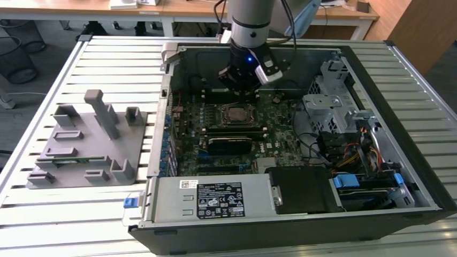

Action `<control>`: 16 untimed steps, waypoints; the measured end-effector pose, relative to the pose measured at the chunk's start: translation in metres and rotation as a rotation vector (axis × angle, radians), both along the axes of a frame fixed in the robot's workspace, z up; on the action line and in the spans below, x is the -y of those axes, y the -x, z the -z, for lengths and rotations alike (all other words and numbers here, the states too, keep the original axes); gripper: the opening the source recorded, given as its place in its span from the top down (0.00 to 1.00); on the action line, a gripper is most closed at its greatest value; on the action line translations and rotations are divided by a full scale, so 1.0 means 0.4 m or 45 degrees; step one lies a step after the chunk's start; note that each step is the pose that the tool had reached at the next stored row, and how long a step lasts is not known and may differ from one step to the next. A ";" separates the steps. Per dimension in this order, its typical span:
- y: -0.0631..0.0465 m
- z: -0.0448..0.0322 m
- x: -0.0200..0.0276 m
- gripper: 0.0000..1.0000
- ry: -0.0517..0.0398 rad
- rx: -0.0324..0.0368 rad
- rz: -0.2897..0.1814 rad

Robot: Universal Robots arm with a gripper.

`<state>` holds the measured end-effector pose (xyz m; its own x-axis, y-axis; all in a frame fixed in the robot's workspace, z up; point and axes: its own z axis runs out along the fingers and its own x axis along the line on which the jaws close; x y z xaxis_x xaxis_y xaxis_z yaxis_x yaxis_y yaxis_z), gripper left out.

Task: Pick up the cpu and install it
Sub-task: 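Install the first cpu locking lever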

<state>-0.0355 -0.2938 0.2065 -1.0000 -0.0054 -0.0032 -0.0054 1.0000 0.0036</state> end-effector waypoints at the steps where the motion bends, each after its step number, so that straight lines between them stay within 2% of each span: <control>1: -0.001 0.001 0.000 0.89 0.000 0.0000 0.000; 16: -0.009 0.019 0.000 0.89 0.000 0.0001 0.000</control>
